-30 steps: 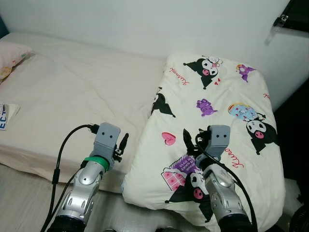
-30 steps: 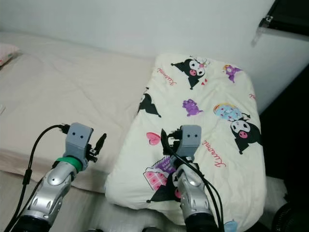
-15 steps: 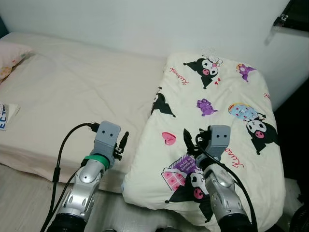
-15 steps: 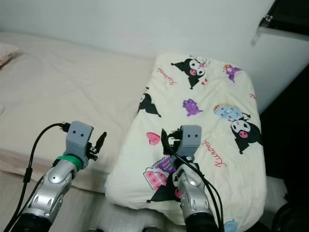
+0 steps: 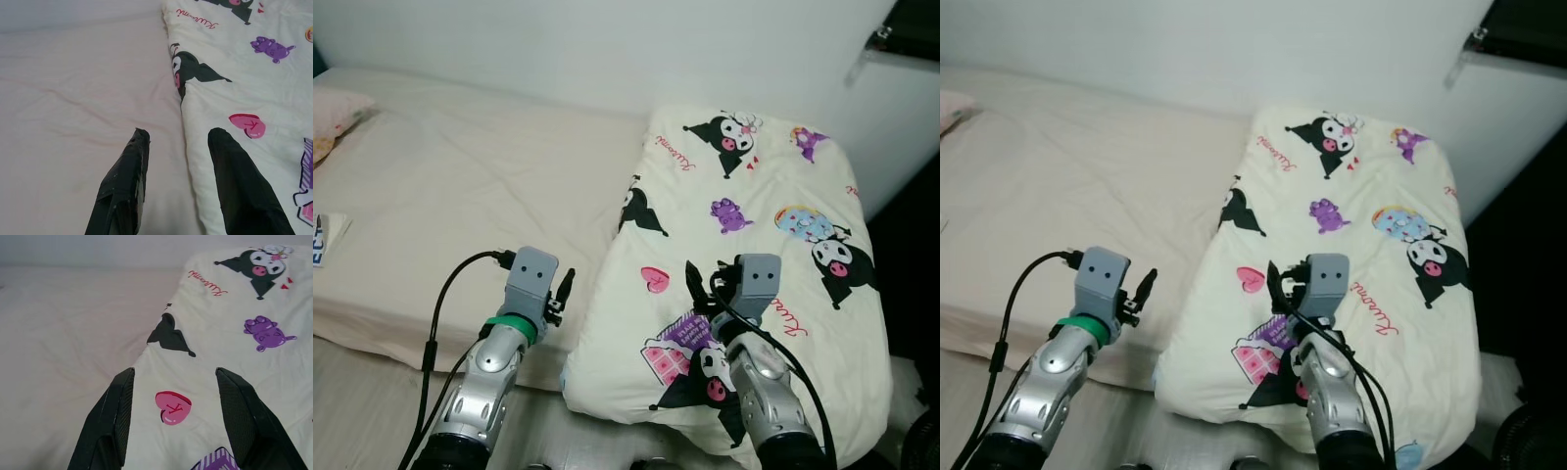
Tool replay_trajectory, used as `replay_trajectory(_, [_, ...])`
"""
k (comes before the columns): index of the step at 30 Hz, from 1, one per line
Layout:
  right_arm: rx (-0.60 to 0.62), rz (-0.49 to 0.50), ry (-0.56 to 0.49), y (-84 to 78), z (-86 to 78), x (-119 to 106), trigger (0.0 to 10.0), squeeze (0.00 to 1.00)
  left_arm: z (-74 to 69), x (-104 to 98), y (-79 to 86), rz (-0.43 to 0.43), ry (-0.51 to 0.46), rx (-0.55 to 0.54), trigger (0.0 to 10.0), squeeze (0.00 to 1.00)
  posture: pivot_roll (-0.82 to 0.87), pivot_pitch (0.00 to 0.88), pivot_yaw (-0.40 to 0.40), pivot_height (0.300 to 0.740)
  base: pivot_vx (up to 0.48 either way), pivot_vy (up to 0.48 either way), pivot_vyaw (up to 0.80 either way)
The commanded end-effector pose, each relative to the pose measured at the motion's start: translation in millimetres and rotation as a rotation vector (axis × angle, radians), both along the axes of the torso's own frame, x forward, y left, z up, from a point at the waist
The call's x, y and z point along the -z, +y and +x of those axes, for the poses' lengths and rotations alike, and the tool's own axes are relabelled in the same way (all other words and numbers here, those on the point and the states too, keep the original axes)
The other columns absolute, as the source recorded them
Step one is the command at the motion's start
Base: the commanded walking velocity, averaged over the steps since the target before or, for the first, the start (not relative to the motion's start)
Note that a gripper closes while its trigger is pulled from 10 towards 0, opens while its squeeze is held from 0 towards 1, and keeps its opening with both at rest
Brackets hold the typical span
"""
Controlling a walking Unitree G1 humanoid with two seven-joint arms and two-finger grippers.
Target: Clean up the room
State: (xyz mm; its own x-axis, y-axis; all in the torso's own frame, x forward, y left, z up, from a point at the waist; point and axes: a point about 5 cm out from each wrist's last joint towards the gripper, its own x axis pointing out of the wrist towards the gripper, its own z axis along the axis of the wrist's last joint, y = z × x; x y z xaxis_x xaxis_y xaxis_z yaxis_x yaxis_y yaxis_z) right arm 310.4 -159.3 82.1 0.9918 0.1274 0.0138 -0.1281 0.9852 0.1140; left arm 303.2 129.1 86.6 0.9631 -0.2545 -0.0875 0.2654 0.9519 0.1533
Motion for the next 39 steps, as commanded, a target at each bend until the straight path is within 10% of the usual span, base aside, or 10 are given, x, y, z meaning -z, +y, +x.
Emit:
replay_trajectory(1, [-0.004, 0.003, 0.020, 1.0, -2.6, 6.0, 10.0, 0.00, -2.5, 4.4, 1.5, 0.006, 0.012, -0.004, 10.0, 0.00, 0.04, 0.069, -0.002, 0.740, 0.000, 0.398, 0.00])
replay_trajectory(39, [-0.014, 0.000, 0.025, 2.2, -0.4, 7.0, 10.0, 0.00, -0.5, 4.1, 2.4, 0.012, 0.006, -0.001, 10.0, 0.00, 0.04, 0.056, 0.001, 0.740, 0.000, 0.393, 0.00])
